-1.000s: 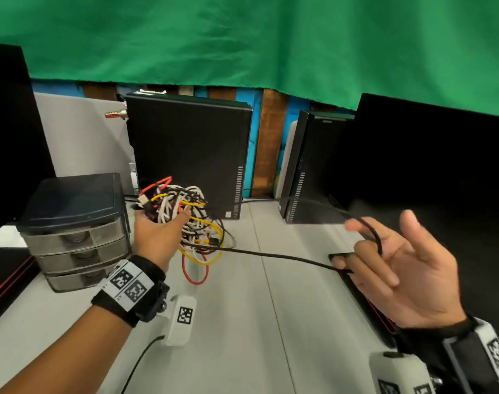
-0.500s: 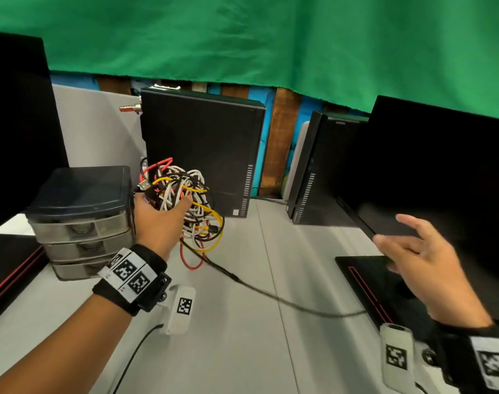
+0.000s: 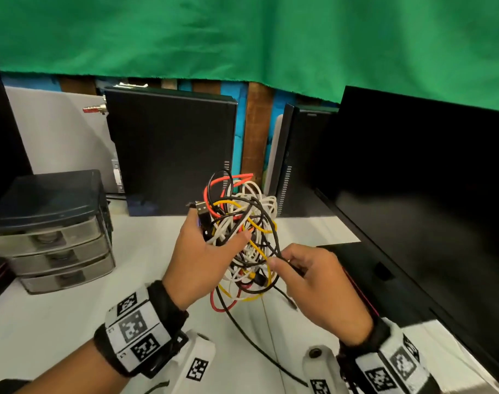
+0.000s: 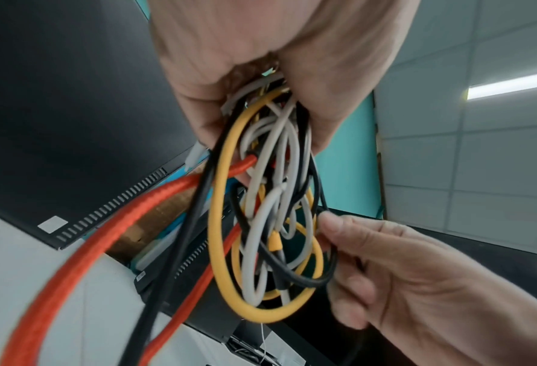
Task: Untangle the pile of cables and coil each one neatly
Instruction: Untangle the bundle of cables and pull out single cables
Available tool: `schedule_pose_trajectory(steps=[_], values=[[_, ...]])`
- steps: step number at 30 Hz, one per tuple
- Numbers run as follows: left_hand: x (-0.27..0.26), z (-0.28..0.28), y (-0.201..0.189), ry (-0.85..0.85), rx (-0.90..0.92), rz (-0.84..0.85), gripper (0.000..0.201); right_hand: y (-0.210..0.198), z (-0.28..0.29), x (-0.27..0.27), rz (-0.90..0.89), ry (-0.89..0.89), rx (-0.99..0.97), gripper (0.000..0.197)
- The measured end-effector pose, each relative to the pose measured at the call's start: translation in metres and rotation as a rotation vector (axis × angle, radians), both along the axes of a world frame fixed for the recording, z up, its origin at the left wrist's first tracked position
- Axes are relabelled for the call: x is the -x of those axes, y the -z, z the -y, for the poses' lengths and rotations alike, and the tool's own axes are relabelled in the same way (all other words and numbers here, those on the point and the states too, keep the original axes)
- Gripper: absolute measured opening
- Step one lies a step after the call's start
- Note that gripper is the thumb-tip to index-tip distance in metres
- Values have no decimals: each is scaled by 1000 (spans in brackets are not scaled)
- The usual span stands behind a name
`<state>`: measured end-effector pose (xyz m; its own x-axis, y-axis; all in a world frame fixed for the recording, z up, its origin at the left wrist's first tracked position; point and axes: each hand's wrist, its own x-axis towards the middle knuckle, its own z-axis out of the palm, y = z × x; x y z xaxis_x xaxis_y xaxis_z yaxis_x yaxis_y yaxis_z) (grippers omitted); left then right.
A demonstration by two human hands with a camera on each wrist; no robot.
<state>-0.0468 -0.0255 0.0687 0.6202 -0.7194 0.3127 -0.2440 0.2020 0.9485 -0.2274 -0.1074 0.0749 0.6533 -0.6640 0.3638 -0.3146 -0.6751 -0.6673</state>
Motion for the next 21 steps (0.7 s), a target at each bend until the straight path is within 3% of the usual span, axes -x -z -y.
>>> schedule_pose_trajectory(steps=[4,8,13,17,20,21], values=[[-16,6,4,-81,-3,-47,50,-24,-1,10,228,9,48,38],[-50,13,16,-200,10,-201,55,-48,1,30,532,102,167,35],[-101,13,29,-447,24,-320,56,-66,16,55,838,251,183,28],[-123,5,20,-564,122,-420,58,-63,33,62,792,317,100,29],[-121,2,7,-498,188,-466,57,-49,48,56,538,340,-41,10],[-114,1,1,-459,210,-480,56,-44,50,52,402,388,-58,15]])
